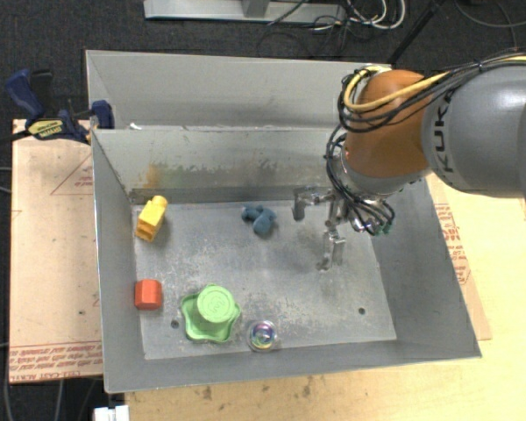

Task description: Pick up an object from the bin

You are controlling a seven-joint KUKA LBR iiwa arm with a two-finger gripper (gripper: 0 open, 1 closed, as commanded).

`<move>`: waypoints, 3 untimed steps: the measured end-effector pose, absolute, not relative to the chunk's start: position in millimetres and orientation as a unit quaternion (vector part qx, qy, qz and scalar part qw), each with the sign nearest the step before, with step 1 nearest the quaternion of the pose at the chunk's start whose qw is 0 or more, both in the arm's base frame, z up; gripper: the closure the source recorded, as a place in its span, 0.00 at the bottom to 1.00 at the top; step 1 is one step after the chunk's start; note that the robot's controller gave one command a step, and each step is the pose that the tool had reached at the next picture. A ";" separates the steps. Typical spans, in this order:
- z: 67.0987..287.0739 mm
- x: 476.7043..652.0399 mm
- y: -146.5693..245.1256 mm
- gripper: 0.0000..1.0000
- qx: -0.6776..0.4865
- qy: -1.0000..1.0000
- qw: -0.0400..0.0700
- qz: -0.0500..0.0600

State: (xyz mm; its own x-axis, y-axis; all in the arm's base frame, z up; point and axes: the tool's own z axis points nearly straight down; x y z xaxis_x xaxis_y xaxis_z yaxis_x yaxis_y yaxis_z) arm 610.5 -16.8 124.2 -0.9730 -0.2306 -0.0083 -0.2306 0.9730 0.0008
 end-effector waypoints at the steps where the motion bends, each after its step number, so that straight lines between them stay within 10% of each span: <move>1: 132.1 640.0 37.7 0.00 -0.139 0.990 0.004 0.001; 2: 66.7 648.9 45.2 0.00 -0.116 0.993 0.000 0.001; 3: 71.5 650.4 44.8 1.00 -0.116 0.993 0.003 0.001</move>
Offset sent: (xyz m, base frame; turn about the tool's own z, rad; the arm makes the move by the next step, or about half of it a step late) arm 0.0275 0.0502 0.0070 -0.0413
